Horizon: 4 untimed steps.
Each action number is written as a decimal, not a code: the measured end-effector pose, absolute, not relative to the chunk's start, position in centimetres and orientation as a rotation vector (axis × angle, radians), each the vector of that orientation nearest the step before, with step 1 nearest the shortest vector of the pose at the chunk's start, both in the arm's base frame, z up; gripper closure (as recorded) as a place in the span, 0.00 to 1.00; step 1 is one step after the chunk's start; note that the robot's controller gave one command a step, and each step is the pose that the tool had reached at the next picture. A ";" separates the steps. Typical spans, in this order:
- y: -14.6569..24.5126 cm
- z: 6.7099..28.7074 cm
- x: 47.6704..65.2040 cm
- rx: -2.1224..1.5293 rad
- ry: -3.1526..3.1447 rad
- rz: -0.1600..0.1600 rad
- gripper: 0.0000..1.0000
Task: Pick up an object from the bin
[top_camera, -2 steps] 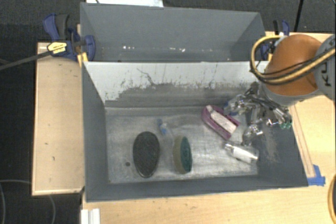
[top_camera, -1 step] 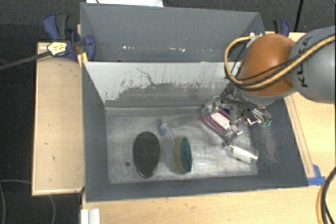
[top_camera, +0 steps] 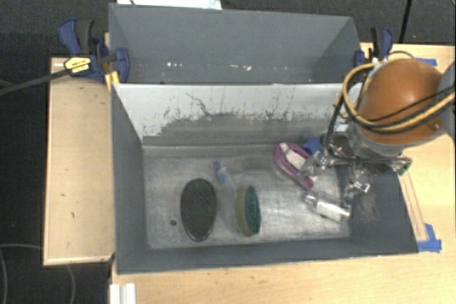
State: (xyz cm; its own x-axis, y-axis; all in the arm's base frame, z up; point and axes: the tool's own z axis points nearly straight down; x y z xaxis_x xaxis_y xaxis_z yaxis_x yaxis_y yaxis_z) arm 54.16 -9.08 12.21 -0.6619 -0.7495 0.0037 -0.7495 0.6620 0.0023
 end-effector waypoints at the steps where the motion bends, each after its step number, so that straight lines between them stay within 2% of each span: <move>1: -8.3 9.0 54.4 1.796 -2.569 0.006 0.00; 2: -8.8 9.5 47.6 1.485 -2.768 -0.003 0.00; 3: -14.4 15.2 50.1 1.505 -2.766 0.012 0.00; 4: 0.6 21.1 55.7 1.730 -2.635 0.000 0.00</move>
Offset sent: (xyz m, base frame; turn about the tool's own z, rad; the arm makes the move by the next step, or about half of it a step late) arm 0.0002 0.0097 -0.0377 -0.3745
